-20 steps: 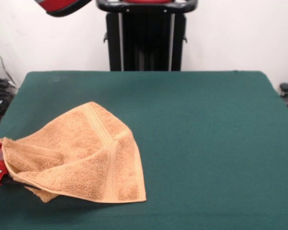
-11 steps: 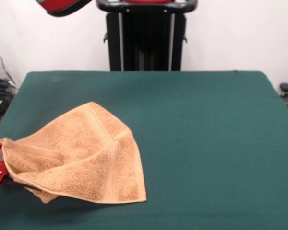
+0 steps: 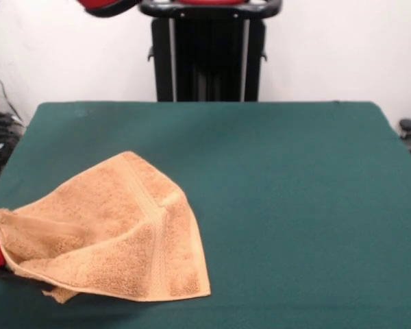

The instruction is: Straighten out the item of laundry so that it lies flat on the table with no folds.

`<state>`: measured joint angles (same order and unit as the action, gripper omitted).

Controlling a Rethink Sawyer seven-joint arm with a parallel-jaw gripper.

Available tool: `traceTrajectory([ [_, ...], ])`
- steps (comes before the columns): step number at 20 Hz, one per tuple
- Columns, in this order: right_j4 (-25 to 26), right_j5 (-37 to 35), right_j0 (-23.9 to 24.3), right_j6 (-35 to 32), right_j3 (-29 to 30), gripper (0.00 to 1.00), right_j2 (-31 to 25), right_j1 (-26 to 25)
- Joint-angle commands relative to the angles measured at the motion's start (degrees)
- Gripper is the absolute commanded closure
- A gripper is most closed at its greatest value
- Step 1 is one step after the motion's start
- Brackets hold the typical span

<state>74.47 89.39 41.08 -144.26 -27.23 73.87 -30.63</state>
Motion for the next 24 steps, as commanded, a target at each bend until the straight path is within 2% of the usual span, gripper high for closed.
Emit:
traceTrajectory([
  [1,2.6,-10.7,-14.2,21.0,29.0,0.00,-6.8,4.5],
  [8,4.1,-10.8,-19.1,28.4,40.7,0.00,-10.1,8.7],
  [24,6.2,-13.4,-24.3,38.3,53.6,0.00,-11.7,14.2],
])
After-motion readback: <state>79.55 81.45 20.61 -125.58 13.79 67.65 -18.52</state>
